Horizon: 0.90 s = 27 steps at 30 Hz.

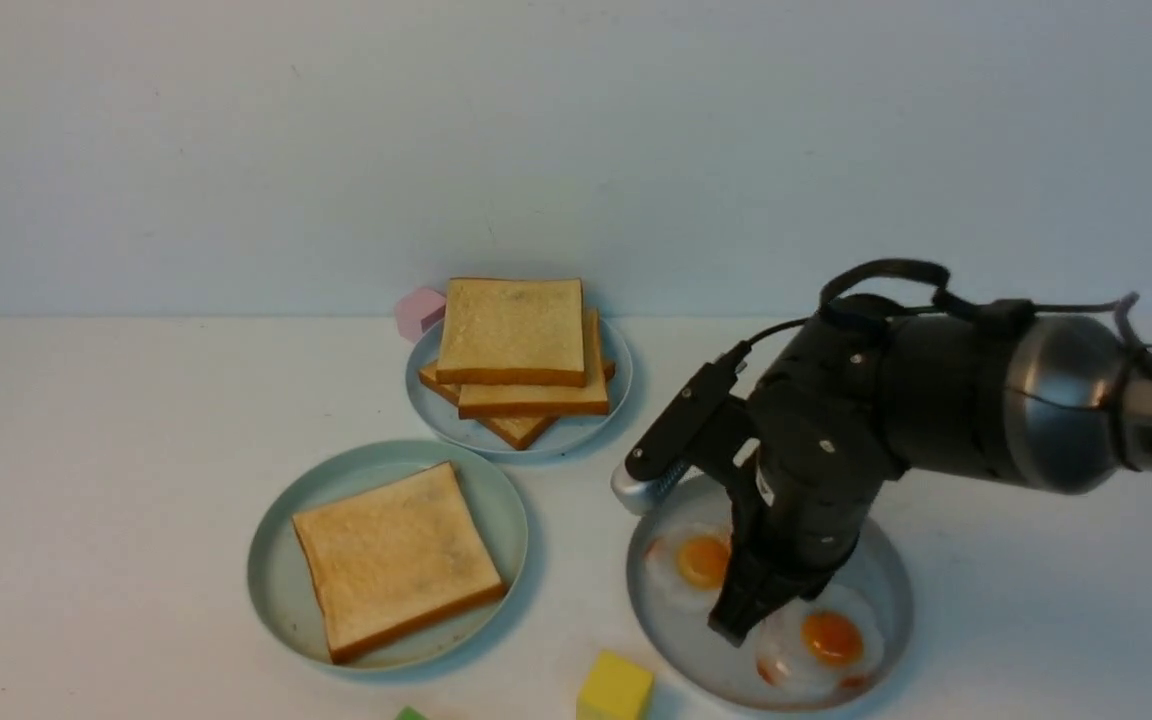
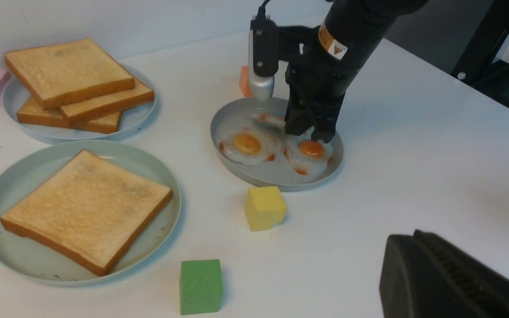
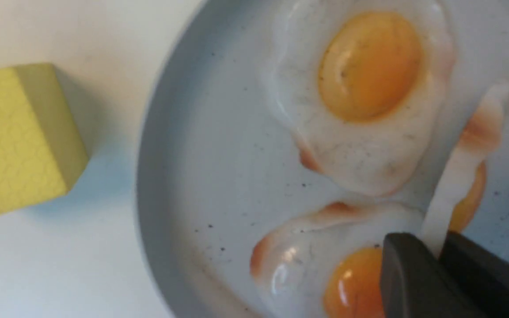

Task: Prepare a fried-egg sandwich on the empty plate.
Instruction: Use the right arm to grab a fried egg, then use the right arm to place the fried egg on the slice of bread in the middle

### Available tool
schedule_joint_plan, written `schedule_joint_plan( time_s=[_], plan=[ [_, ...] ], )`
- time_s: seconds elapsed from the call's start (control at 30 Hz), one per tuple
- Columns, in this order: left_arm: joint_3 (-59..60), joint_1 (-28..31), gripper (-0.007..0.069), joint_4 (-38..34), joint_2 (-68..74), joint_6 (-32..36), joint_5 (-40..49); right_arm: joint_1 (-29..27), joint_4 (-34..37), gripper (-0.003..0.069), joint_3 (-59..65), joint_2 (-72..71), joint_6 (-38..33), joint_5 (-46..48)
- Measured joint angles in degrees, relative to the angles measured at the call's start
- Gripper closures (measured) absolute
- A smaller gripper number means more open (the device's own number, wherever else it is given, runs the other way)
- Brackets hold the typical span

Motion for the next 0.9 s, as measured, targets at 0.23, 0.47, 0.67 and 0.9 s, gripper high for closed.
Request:
schedule_joint_plan(
  time_s=[0.23,0.47,0.67,0.9],
  plan=[
    [0.0,0.0,0.0638,0.0,0.0,0.0,0.02,0.0,-1.64,0.0591,0.11,-4.4,0.46,0.4],
    [0.0,0.06,0.0638,10.69,0.0,-10.66,0.02,7.25,-4.13,0.0591,-3.88,-10.39,3.49,1.53],
    [-0.18,0.06,0.0638,23.9,0.0,-26.36,-0.47,17.47,-4.06,0.0591,-9.88,-7.35,3.49,-7.7],
    [-0.18,0.06,0.0638,26.8,0.0,-30.92,-2.03,19.86,-5.03,0.0591,-14.57,3.57,3.49,-13.94]
  ],
)
